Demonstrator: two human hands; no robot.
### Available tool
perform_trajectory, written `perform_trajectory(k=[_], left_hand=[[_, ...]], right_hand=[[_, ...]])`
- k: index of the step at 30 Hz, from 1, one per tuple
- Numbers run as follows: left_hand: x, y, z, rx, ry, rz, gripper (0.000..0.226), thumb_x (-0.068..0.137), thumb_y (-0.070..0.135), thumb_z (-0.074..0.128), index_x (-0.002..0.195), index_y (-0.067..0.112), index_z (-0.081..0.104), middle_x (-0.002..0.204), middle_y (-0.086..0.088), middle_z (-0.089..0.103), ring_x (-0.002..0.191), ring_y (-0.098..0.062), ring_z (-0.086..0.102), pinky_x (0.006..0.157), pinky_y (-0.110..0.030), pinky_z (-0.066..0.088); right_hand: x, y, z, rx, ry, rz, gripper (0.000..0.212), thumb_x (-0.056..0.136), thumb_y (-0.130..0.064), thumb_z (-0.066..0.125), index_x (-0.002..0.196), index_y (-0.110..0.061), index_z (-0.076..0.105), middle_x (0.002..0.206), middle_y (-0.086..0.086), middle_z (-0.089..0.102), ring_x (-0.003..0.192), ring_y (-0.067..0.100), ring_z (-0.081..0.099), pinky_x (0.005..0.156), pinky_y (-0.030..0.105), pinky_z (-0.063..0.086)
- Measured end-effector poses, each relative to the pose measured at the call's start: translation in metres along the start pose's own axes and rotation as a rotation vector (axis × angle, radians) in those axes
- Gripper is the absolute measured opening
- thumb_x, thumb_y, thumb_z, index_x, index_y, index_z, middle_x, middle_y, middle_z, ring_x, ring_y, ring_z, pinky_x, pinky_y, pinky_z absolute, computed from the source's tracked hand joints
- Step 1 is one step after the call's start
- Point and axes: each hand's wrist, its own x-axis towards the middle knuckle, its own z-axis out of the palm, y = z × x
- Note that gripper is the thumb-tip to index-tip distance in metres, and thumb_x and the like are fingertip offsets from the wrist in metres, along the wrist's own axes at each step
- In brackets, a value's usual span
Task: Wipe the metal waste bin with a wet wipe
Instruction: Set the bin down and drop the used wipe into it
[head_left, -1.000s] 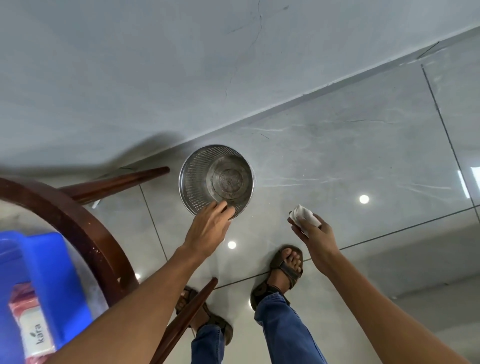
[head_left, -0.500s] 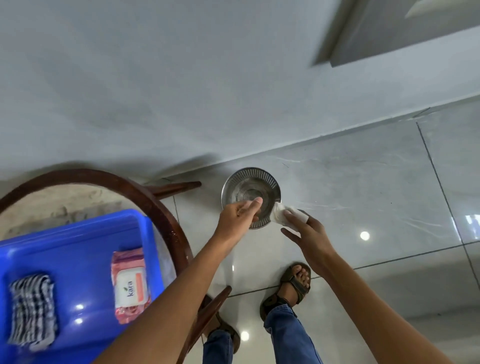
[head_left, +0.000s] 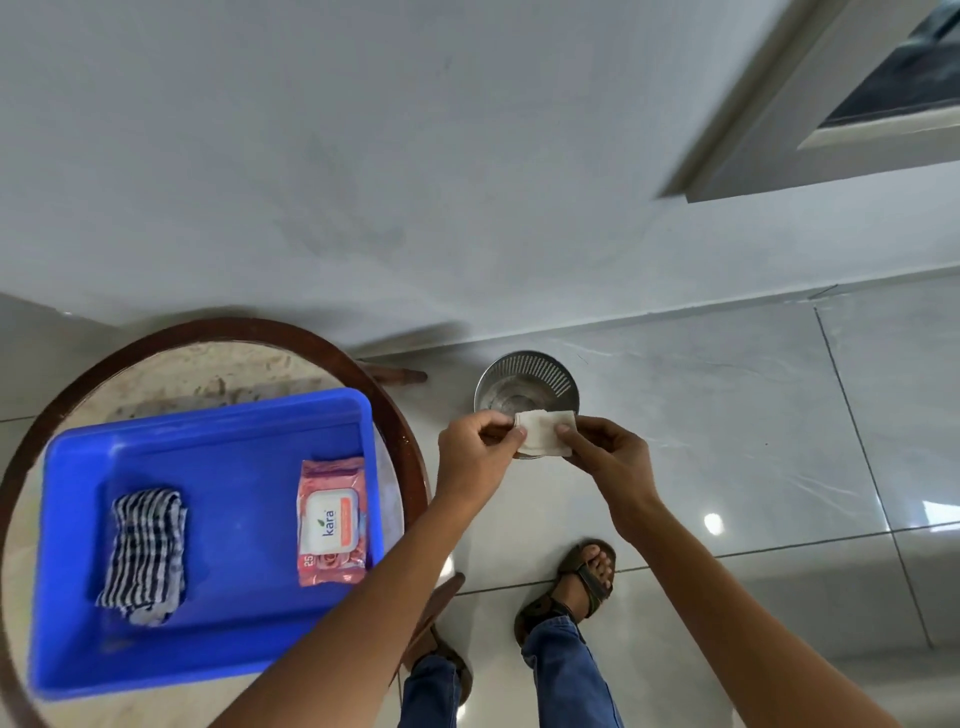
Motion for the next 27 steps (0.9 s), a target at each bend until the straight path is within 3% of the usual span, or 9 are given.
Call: perform_trajectory(k=[3,7,11,13,16,19,22,24,27], left_hand=[[-0.009,0.002,0.006,0.140,0.010,0.153,0.021,0.094,0.021,0.083,0.110,0.007,0.085,0.100,-0.008,0.085,0.090,-0.022,0.081,0.086,-0.033,0.067],[-0.011,0.001,0.020,0.228,-0.150,0.242,0.033,0.103,0.018,0.071,0.135,0.009,0.076,0.117,-0.009,0.072,0.105,-0.020,0.070,0.092,-0.025,0.061],[-0.008,-0.004,0.023,0.245,-0.232,0.209,0.033,0.105,0.006,0.065,0.137,0.004,0.072,0.126,-0.015,0.068,0.119,-0.027,0.066,0.105,-0.036,0.059],[-0.008,-0.005,0.015,0.181,-0.171,0.168,0.034,0.105,0.005,0.065,0.138,0.005,0.073,0.128,-0.013,0.069,0.118,-0.025,0.070,0.103,-0.035,0.062],[-0.010,-0.006,-0.003,0.162,-0.061,0.163,0.026,0.102,0.008,0.068,0.125,0.010,0.080,0.122,-0.006,0.075,0.106,-0.020,0.075,0.092,-0.028,0.065],[-0.010,-0.008,-0.024,0.150,-0.084,0.176,0.019,0.102,0.010,0.068,0.113,0.013,0.083,0.112,0.000,0.080,0.098,-0.016,0.076,0.082,-0.021,0.060],[-0.008,-0.007,-0.044,0.181,-0.106,0.204,0.017,0.103,0.012,0.068,0.110,0.012,0.083,0.109,-0.001,0.082,0.096,-0.014,0.075,0.078,-0.012,0.055],[-0.007,-0.006,-0.055,0.177,-0.096,0.224,0.017,0.103,0.011,0.068,0.111,0.011,0.083,0.109,-0.001,0.082,0.092,-0.011,0.074,0.076,-0.008,0.054],[-0.005,-0.007,-0.070,0.153,-0.054,0.263,0.018,0.104,0.012,0.068,0.113,0.009,0.082,0.109,-0.002,0.082,0.091,-0.006,0.071,0.077,-0.006,0.055]], right_hand=[[-0.007,0.001,0.009,0.009,0.012,-0.025,0.015,0.095,-0.015,0.086,0.109,-0.010,0.085,0.104,0.015,0.087,0.107,0.034,0.084,0.092,0.035,0.068],[-0.010,0.003,0.020,0.091,-0.074,-0.023,0.022,0.098,-0.033,0.083,0.108,-0.015,0.088,0.108,0.016,0.086,0.106,0.026,0.085,0.094,0.035,0.068],[0.006,0.011,0.019,0.056,0.025,-0.022,0.023,0.097,-0.024,0.085,0.114,-0.008,0.085,0.109,0.019,0.086,0.101,0.027,0.084,0.090,0.034,0.068],[0.021,0.015,0.018,0.055,0.071,-0.003,0.025,0.099,-0.016,0.082,0.119,-0.001,0.081,0.110,0.023,0.084,0.098,0.029,0.080,0.087,0.034,0.066],[0.044,0.017,0.025,0.013,0.090,0.011,0.030,0.099,-0.017,0.082,0.123,0.001,0.079,0.100,0.013,0.084,0.095,0.026,0.077,0.080,0.026,0.065],[0.065,0.026,0.027,-0.088,0.153,0.059,0.043,0.097,-0.026,0.085,0.129,0.001,0.077,0.108,0.016,0.084,0.106,0.034,0.081,0.099,0.044,0.066],[0.075,0.045,0.020,-0.399,0.287,0.137,0.055,0.097,-0.040,0.083,0.137,-0.004,0.072,0.121,0.019,0.083,0.119,0.038,0.077,0.108,0.052,0.061],[0.071,0.057,0.017,-0.463,0.321,0.128,0.051,0.099,-0.037,0.080,0.137,-0.005,0.070,0.120,0.019,0.083,0.120,0.039,0.076,0.105,0.052,0.062],[0.053,0.068,0.021,-0.530,0.274,0.092,0.039,0.101,-0.032,0.079,0.128,-0.004,0.074,0.104,0.017,0.086,0.104,0.035,0.081,0.099,0.050,0.064]])
